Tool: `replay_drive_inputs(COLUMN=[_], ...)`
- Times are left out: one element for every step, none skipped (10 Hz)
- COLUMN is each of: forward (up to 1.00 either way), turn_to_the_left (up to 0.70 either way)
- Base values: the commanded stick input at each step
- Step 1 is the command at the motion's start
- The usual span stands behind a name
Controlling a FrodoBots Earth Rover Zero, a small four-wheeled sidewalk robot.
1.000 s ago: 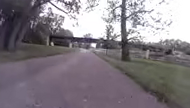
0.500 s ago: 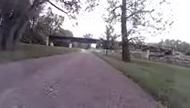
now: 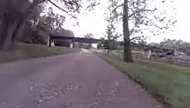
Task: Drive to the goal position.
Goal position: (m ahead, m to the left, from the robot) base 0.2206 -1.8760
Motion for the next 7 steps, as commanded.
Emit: replay_drive_inputs(forward=[0.70,0.70,0.70,0.70,0.70,0.70,0.70], turn_to_the_left=[0.00,0.00,0.00,0.00,0.00,0.00,0.00])
